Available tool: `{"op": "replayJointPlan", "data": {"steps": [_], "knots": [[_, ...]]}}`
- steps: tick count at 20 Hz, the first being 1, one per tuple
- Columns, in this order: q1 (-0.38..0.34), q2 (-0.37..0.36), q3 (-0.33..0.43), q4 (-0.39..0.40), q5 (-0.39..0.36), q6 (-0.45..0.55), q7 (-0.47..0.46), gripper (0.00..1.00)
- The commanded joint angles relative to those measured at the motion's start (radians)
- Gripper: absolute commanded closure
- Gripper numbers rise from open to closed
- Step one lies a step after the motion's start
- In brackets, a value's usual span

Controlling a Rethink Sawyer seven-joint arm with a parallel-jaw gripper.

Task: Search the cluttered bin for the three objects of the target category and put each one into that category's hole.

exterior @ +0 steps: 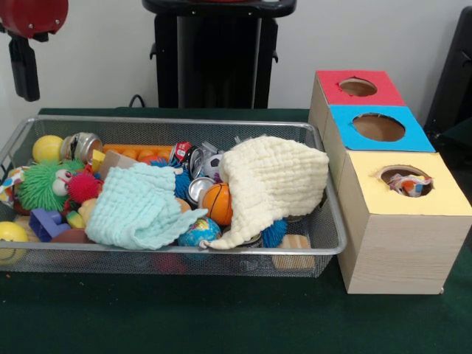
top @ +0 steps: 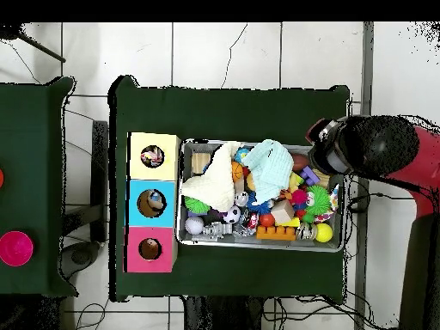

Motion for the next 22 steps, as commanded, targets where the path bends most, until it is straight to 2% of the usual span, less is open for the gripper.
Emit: {"op": "replayJointPlan", "data": {"steps": [1, 16, 22], "knots": [[-0.004, 0.033, -0.035, 0.159, -0.025, -0.081, 0.021, 1.0], [-0.031, 0.105, -0.041, 0.192, -0.016, -0.169, 0.003, 1.0], [-0.011, 0.117, -0.061, 0.189, -0.019, -0.183, 0.027, 1.0]]}}
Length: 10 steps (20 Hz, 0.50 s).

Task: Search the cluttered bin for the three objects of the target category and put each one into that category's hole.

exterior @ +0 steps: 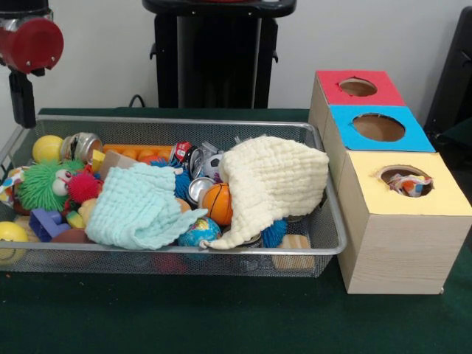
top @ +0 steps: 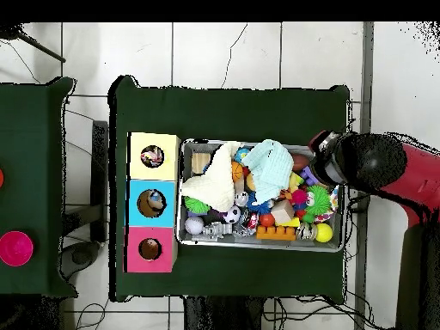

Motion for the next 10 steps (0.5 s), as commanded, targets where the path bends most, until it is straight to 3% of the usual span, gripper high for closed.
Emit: {"op": "replayJointPlan", "data": {"steps": [1, 10], "knots": [[0.0, 0.081, -0.018, 0.123, -0.021, -0.056, 0.029, 1.0], [-0.009, 0.121, -0.011, 0.121, -0.028, -0.101, -0.001, 1.0]]}}
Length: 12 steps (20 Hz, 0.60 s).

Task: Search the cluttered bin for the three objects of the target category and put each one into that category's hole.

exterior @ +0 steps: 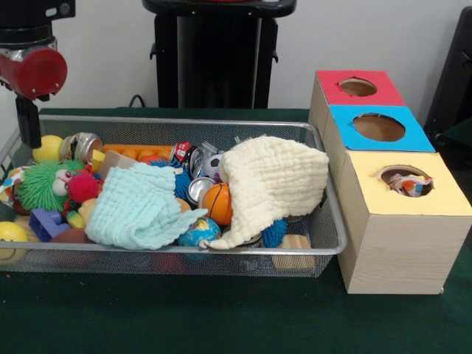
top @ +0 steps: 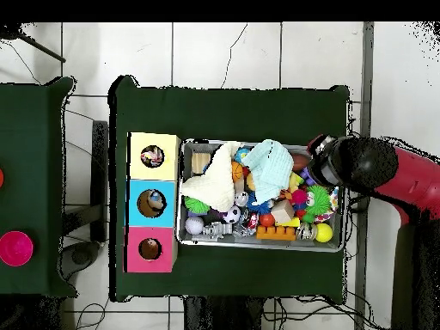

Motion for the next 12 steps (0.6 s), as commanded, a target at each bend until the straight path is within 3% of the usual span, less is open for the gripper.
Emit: {"op": "replayJointPlan", "data": {"steps": [1, 12], "knots": [[-0.014, 0.077, 0.008, 0.127, -0.028, -0.079, -0.008, 1.0], [-0.054, 0.147, 0.037, 0.071, -0.026, -0.089, -0.067, 1.0]]}}
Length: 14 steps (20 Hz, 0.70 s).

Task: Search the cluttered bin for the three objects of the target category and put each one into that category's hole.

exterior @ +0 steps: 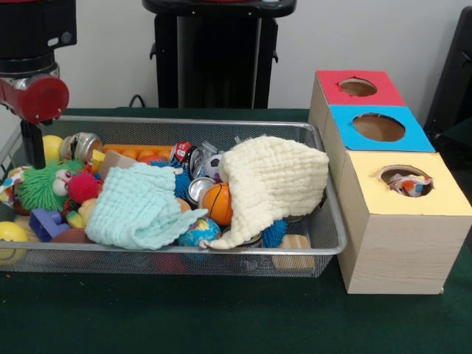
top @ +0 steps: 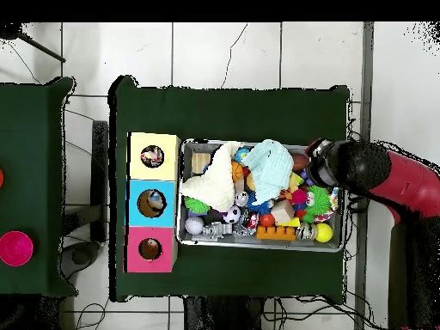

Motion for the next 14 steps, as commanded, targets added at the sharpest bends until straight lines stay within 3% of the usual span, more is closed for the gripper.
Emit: {"op": "replayJointPlan", "data": {"steps": [1, 14], "knots": [[-0.044, 0.098, 0.041, 0.067, -0.025, -0.044, -0.07, 1.0], [-0.078, 0.142, 0.058, 0.072, -0.021, -0.089, -0.054, 1.0]]}}
